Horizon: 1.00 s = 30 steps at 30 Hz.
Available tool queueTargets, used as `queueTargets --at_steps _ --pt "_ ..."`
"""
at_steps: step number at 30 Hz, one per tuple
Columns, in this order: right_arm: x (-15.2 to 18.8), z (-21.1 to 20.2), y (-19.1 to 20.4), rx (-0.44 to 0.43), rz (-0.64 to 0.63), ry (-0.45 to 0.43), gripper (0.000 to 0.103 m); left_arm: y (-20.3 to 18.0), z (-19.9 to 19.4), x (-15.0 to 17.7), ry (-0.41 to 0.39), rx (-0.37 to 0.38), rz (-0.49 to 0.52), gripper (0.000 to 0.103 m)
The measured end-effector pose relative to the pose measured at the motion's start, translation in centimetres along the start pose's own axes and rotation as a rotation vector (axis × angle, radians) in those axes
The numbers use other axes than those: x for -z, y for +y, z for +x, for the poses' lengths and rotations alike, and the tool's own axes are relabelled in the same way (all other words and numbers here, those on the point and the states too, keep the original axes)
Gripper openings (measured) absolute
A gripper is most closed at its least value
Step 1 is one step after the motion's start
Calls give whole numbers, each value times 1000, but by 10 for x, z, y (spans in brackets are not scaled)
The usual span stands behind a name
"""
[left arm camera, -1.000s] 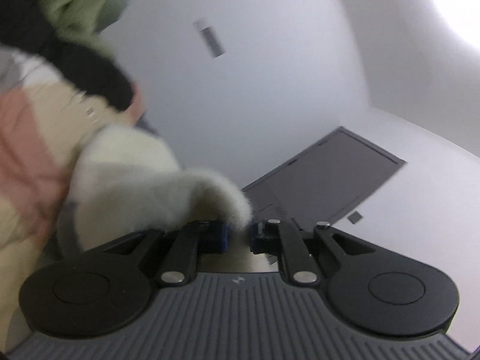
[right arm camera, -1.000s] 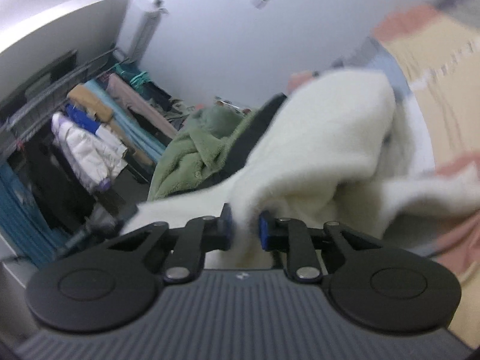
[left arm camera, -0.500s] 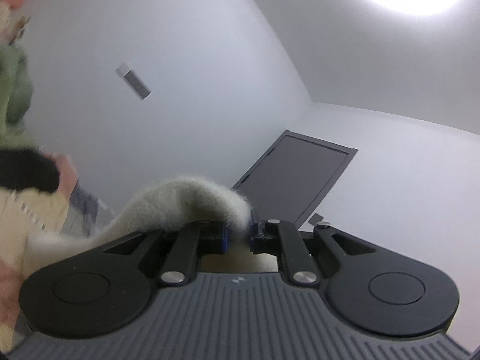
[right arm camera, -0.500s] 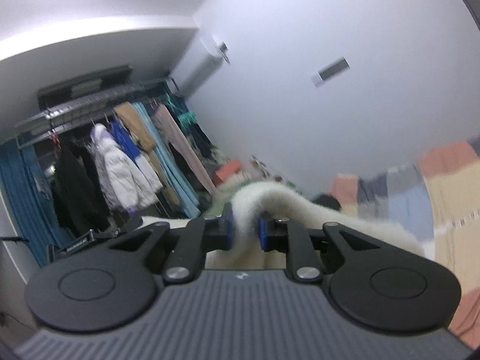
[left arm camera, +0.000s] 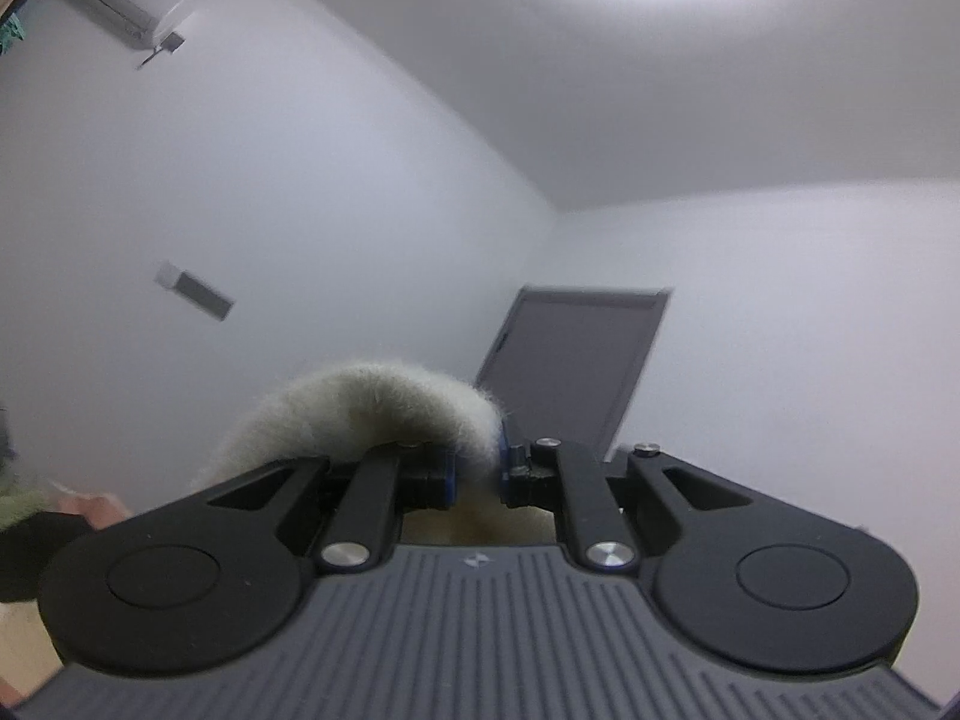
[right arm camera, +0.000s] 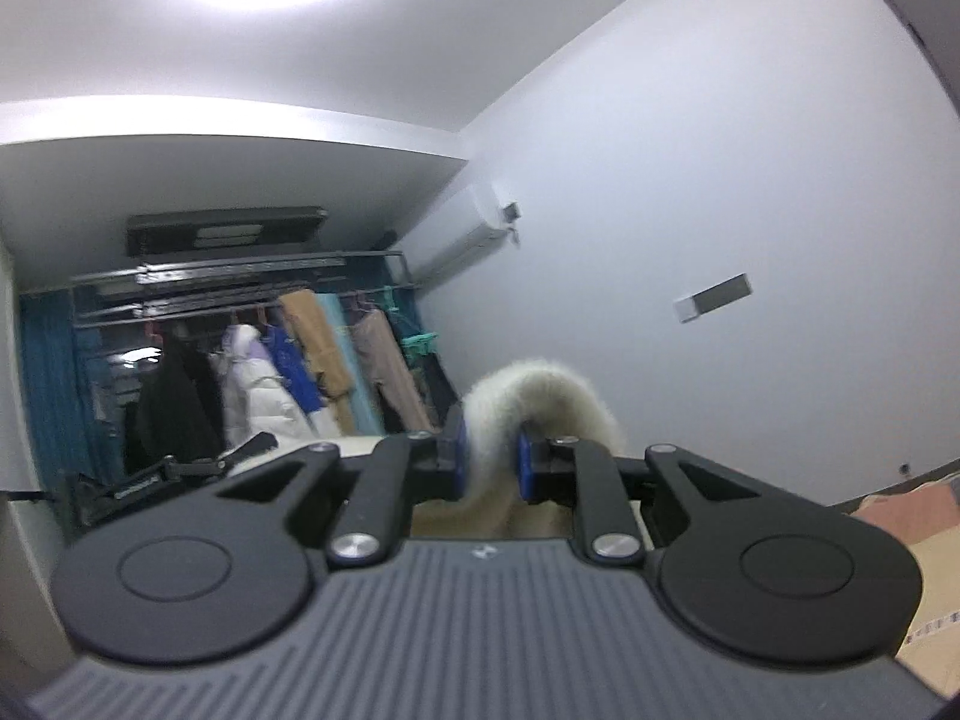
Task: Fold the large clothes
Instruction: 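Lower the held blanket edges back toward the quilt with both grippers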
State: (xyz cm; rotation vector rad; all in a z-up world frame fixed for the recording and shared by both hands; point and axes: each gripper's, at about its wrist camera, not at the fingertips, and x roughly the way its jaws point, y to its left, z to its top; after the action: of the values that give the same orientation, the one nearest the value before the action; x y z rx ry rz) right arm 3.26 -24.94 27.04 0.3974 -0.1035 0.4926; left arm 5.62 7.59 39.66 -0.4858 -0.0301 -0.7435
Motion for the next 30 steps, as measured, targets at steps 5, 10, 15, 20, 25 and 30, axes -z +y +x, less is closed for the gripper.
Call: queueTargets --at_steps 5,10,15,20,25,30 --pt "21 60 -41 97 10 112 20 68 58 39 108 -121 -51 15" --pt "79 130 -106 158 30 234 20 172 109 105 147 -188 -120 15" --pt "148 214 -178 215 64 324 20 290 187 172 222 -289 -126 15" --pt "230 298 -249 268 74 417 20 418 251 250 325 -377 -162 15" --pt "302 360 -320 299 160 521 20 510 298 310 425 -437 -250 15" --pt "354 398 -357 346 198 647 20 560 321 354 543 -503 -272 15"
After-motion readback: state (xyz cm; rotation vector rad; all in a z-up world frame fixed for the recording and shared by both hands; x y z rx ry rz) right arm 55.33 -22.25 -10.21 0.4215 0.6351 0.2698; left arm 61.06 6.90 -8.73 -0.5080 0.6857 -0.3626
